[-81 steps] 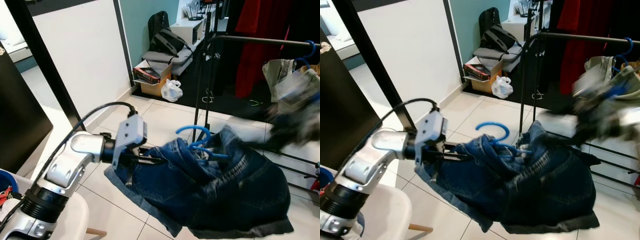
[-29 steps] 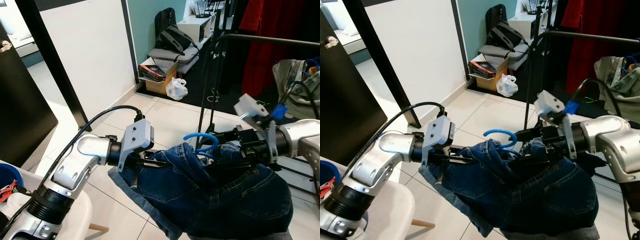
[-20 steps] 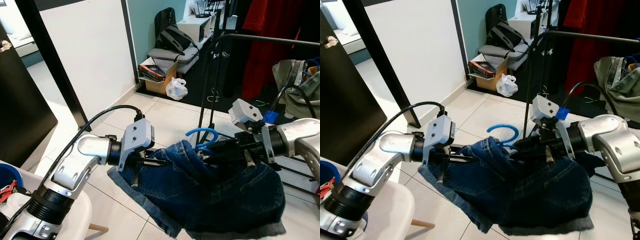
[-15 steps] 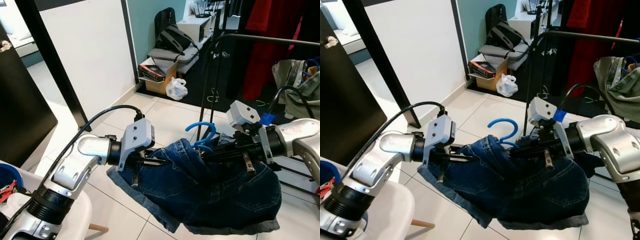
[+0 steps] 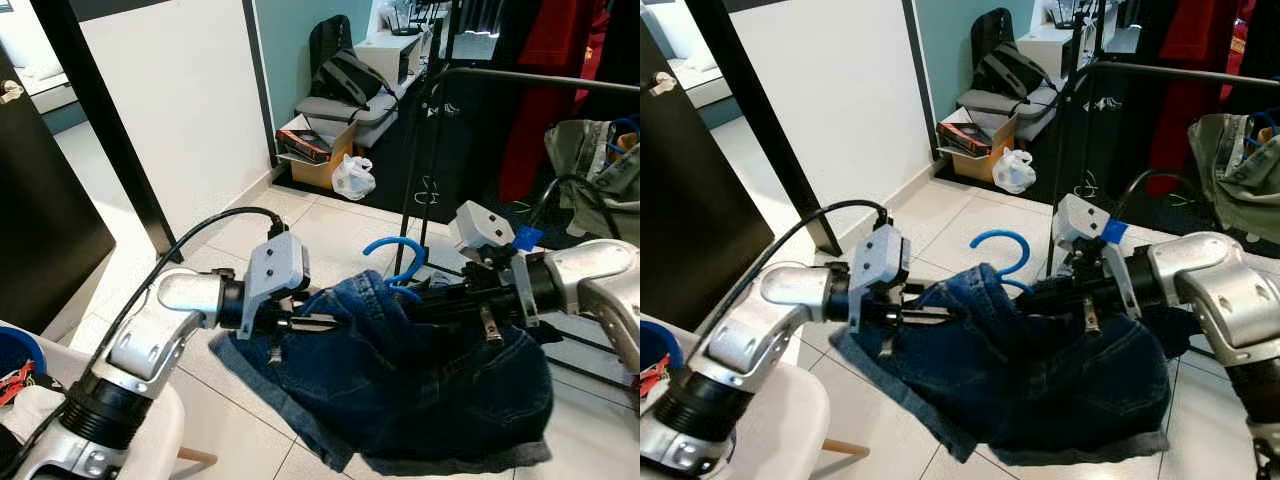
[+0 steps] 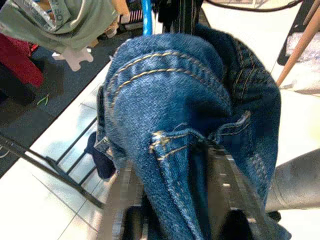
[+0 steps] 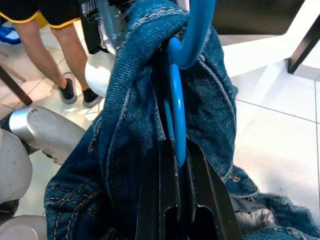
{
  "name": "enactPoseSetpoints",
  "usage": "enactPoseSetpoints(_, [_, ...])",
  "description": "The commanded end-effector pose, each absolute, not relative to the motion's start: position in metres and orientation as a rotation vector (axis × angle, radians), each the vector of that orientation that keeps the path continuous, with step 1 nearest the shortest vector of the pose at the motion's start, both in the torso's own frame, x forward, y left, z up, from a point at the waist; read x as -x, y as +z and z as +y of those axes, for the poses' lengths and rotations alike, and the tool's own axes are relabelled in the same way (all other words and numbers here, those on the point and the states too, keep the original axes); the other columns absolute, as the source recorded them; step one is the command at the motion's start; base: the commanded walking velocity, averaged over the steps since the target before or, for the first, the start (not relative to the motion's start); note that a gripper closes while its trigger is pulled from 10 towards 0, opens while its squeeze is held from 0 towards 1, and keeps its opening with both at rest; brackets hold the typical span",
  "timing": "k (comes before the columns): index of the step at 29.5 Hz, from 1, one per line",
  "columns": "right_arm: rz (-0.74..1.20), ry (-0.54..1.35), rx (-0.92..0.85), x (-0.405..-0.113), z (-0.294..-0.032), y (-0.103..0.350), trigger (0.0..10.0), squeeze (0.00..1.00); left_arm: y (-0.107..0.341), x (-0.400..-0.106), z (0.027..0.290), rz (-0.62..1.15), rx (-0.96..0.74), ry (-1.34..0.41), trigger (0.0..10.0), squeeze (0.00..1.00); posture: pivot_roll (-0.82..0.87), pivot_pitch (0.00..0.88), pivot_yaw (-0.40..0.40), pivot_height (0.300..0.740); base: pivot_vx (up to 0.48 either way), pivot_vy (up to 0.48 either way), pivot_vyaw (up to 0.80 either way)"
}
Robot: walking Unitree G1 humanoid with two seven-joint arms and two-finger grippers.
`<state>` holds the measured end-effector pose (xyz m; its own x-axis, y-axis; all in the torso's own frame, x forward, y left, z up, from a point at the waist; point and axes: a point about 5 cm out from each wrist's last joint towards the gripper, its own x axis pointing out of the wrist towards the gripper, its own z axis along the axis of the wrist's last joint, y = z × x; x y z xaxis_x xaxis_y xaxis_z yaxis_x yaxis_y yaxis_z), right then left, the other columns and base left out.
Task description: Hang hanger
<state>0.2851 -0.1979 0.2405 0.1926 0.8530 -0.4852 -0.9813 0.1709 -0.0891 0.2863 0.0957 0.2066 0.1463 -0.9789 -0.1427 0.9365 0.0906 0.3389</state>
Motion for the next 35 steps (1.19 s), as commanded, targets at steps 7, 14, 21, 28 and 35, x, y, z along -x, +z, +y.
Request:
enactPoseSetpoints(7, [0.339,1.332,0.413,-0.281,-0.198,0.239,0.0,0.00,0.218,-0.295,0.107,-0.166,-0.405,-1.379,10.0,1.00,-0.10,0.000,0.078,0.740,0.000,0.000,0.00])
enactPoseSetpoints(14, [0.387,1.238,0.403,-0.284,-0.210,0.227,0.0,0.00,0.232,-0.307,0.140,-0.176,-0.428,-1.249,10.0,1.00,-0.10,0.000,0.078,0.740,0.000,0.000,0.00])
enactPoseSetpoints(21, [0.435,1.024,0.378,-0.293,-0.236,0.210,0.0,0.00,0.237,-0.312,0.159,-0.194,-0.390,-1.138,10.0,1.00,-0.09,0.000,0.077,0.740,0.000,0.000,0.00])
enactPoseSetpoints(28, [0.470,0.657,0.248,-0.302,-0.274,0.178,0.0,0.00,0.221,-0.321,0.180,-0.217,-0.186,-0.907,10.0,1.00,-0.09,0.000,0.075,0.740,0.000,0.000,0.00])
enactPoseSetpoints(35, [0.428,0.237,0.054,-0.306,-0.297,0.133,5.0,0.00,0.126,-0.318,0.192,0.026,0.105,-0.610,10.0,0.00,-0.10,0.000,0.068,0.740,0.000,0.000,0.00])
